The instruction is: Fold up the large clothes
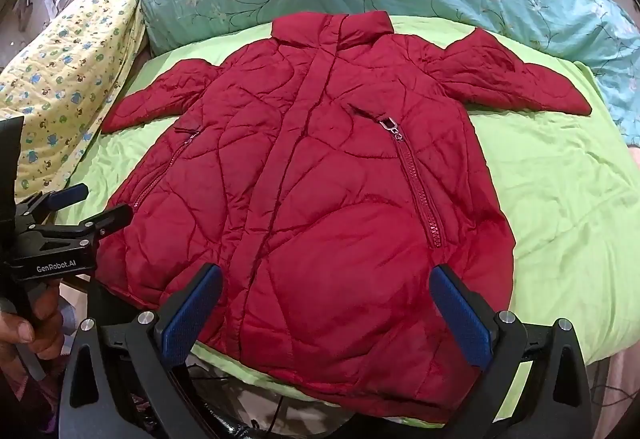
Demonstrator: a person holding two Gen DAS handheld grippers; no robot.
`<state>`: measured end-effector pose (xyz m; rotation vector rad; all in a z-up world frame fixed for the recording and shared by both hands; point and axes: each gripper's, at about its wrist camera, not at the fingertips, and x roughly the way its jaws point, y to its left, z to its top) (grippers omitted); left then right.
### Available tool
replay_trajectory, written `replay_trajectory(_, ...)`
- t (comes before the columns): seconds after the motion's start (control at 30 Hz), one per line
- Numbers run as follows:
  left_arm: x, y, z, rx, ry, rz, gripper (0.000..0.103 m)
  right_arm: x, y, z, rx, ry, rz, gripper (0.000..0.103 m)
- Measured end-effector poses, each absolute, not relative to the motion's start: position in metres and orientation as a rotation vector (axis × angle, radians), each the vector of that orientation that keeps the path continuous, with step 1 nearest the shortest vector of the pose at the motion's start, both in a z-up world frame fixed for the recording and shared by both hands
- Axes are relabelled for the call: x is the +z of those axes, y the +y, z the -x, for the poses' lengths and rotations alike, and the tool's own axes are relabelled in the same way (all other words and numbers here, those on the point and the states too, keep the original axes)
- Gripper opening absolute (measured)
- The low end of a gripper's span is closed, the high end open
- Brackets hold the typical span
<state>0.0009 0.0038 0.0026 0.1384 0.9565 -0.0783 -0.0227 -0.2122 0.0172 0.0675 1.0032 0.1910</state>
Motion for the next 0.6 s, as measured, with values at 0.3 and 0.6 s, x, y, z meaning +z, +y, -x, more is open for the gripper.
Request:
replay_trajectory(0.3, 0.0002, 0.0012, 0.0, -0.085, 0.961, -0.14, 0.103, 0.0182, -0.21, 0.0213, 0.19, 1.005, -0.07, 0.103)
replay_trajectory(0.6, -0.0028, 0.0013, -0.0024, -0.084, 0.97, -0.136, 0.103, 0.0186, -0.2096, 0.0221, 0.186, 1.004, -0.066, 0.103)
